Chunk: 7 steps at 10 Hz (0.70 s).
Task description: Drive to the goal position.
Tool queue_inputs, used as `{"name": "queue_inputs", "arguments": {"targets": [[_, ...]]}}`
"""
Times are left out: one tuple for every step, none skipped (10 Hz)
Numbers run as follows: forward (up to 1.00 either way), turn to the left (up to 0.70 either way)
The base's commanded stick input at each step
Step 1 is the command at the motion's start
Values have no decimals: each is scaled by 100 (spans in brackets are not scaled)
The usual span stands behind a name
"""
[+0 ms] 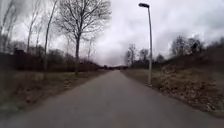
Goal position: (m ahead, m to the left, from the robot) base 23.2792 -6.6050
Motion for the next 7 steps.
{"name": "queue_inputs", "arguments": {"targets": [[85, 0], [85, 0], [85, 0], [85, 0], [85, 0], [85, 0], [85, 0]]}}
